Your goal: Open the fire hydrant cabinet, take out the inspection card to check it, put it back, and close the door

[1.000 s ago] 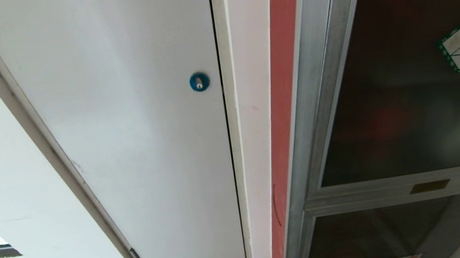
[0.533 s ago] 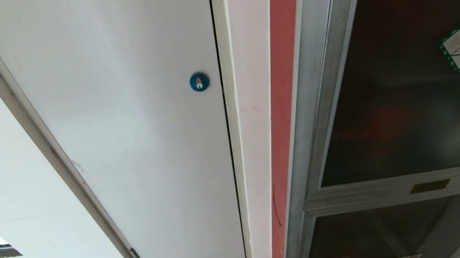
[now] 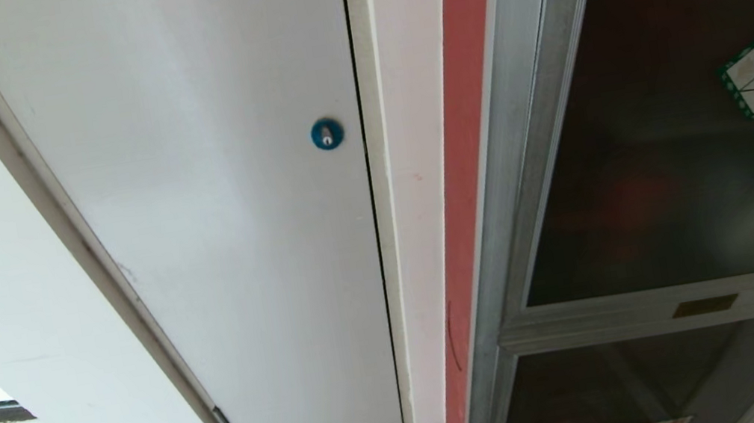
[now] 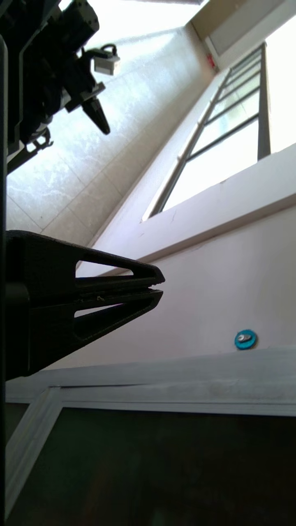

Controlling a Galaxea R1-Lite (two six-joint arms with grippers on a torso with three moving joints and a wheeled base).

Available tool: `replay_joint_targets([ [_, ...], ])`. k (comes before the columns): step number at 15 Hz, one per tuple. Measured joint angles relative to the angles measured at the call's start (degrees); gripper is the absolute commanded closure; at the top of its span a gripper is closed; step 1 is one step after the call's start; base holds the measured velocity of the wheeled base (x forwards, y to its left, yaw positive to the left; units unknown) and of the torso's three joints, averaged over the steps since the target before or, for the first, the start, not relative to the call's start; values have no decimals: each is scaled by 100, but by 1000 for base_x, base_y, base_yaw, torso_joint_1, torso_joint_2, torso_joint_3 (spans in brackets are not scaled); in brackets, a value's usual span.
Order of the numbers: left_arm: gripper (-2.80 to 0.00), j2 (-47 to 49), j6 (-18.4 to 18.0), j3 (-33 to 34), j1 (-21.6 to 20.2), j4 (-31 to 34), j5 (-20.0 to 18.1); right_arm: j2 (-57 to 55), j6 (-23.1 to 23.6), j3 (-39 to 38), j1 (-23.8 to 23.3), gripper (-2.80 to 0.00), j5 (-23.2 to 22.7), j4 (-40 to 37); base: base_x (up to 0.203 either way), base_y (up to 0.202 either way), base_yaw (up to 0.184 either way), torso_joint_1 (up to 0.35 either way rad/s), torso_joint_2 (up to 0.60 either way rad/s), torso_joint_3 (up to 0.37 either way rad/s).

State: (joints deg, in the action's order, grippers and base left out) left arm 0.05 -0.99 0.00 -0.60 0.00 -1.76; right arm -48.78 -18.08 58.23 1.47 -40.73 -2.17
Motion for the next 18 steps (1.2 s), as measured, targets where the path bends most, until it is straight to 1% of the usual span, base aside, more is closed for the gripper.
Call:
replay_joint_targets([
  [3, 0, 0, 5, 0, 0, 0, 2, -627, -39, 578, 381, 0, -41, -2, 0, 0, 0, 0, 0, 0],
  [5, 0, 0, 2, 0, 0, 0, 0, -950, -118, 869, 537, 0, -42, -1, 0, 0, 0, 0, 0, 0],
  [7, 0, 0, 4, 0, 0, 0, 0, -1237, -197, 1146, 599, 0, -41, 5, 0, 0, 0, 0, 0, 0],
  [10, 0, 0, 2, 0, 2, 0, 0, -1639, -201, 1459, 690, 0, -3, 188, 0, 0, 0, 0, 0, 0],
  [13, 0, 0, 3, 0, 0, 0, 0, -1977, -204, 1806, 784, 0, 21, 206, 0, 0, 0, 0, 0, 0],
  [18, 0, 0, 2, 0, 0, 0, 0, -2451, -188, 2159, 1049, 0, 473, 331, 0, 0, 0, 0, 0, 0],
])
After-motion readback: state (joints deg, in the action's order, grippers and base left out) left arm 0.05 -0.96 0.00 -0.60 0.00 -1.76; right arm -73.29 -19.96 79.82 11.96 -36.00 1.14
